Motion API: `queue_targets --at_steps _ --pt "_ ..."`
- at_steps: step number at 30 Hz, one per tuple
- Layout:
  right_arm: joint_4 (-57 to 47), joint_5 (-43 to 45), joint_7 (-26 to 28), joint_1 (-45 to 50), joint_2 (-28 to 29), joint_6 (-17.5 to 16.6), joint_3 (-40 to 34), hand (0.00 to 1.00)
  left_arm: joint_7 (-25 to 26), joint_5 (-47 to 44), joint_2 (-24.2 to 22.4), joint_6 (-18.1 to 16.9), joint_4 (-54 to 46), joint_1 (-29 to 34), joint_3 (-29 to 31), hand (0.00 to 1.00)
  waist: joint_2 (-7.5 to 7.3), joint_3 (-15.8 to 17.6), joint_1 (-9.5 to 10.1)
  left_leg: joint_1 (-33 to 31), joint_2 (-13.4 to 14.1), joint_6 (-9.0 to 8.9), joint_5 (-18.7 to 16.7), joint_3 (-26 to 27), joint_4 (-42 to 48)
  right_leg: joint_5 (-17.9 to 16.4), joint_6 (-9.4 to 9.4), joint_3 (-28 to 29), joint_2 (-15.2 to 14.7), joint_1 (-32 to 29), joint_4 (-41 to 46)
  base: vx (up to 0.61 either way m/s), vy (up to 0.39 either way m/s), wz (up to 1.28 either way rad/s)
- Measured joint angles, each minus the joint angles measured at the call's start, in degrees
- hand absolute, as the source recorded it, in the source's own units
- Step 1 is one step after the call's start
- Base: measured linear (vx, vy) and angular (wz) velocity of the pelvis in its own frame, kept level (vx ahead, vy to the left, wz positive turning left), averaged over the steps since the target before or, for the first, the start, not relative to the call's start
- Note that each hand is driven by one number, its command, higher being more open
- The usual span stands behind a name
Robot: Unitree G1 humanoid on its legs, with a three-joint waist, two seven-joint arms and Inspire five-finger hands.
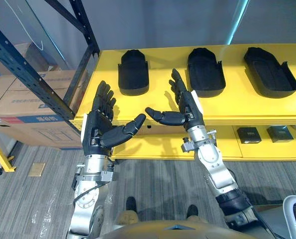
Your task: Walk over and take three plastic housings, then place them on the shelf
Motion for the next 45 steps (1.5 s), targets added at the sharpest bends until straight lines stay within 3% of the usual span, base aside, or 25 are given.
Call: queue_targets --at_steps 5,14,21,27,32,35,43,44,45 --pt "-3.4 -0.7 1.5 4.4 -2.0 -0.5 -2.1 1.0 0.7 16.6 6.2 6.7 0.4 -3.5 2.5 1.0 -0.33 -0.2 -0.81 1.0 0.3 -0.15 -0.6 1.6 0.0 0.0 -0.07 1.4 0.2 0.0 0.1 0.0 -0.006 -0.12" --pt "-6.5 5.2 4.4 8.8 -5.2 -0.5 -8.1 1.0 1.9 25.4 16.2 16.6 13.2 -17.2 4.8 1.0 -0.11 -0.4 -4.24 2.2 0.3 0.1 -1.1 5.2 0.1 -0.1 -0.07 5.4 0.2 -2.1 1.9 -0.02 0.001 -0.22" --pt "-6.5 9.1 11.2 11.3 -7.6 0.2 -10.0 1.0 1.9 26.2 23.9 19.8 26.9 -28.0 5.1 1.0 1.18 -0.7 -6.56 1.8 0.1 0.42 -2.2 6.8 1.6 -0.4 -0.33 7.6 0.0 -4.0 2.8 -0.03 0.006 -0.15" --pt "-6.5 9.5 12.9 11.8 -8.9 2.7 -9.8 1.0 -0.4 26.2 25.8 22.2 35.1 -35.3 5.7 1.0 2.87 -0.8 -7.13 0.5 0.1 0.68 -2.1 7.2 2.2 -0.4 -0.12 8.5 -0.1 -6.0 4.4 0.0 0.007 -0.05" --pt "-6.5 9.6 13.2 11.9 -8.9 3.4 -9.7 1.0 -3.9 26.3 27.7 24.1 39.6 -39.9 4.9 1.0 3.08 -0.8 -7.84 -0.5 0.0 0.8 -2.1 7.1 2.5 -0.4 -0.1 8.6 -0.2 -6.9 4.7 0.0 0.0 0.0" --pt "-6.5 11.4 13.1 11.1 -8.9 3.7 -8.6 1.0 -6.4 26.4 29.1 24.4 44.3 -42.8 1.1 1.0 3.2 -0.5 -8.39 -1.5 -0.3 1.03 -2.2 7.0 3.1 -0.7 0.01 8.8 -0.6 -8.1 5.9 0.0 0.004 0.01" --pt "-7.2 11.6 13.0 9.7 -9.3 5.0 -7.3 1.0 -13.7 26.3 31.6 26.7 47.4 -50.3 -1.4 1.0 3.08 3.2 -8.5 -4.0 -0.4 1.3 -3.4 6.4 6.0 -1.3 -0.25 9.1 -1.3 -10.2 8.2 -0.04 0.006 0.03" --pt "-7.3 11.6 12.7 9.6 -9.3 5.0 -7.4 1.0 -14.6 26.3 32.1 26.7 47.4 -51.1 -1.7 0.0 3.09 3.5 -8.54 -4.4 -0.5 1.26 -3.4 6.2 6.0 -1.2 -0.22 9.1 -1.3 -10.4 8.3 -0.04 0.004 0.07" --pt "-7.3 11.6 12.4 9.6 -9.3 5.0 -7.4 1.0 -15.3 26.3 32.1 26.7 47.4 -51.5 -1.8 0.0 3.13 3.7 -8.51 -4.4 -0.5 1.2 -3.3 6.2 6.0 -1.2 -0.2 9.1 -1.3 -10.5 8.3 -0.03 0.004 0.06"
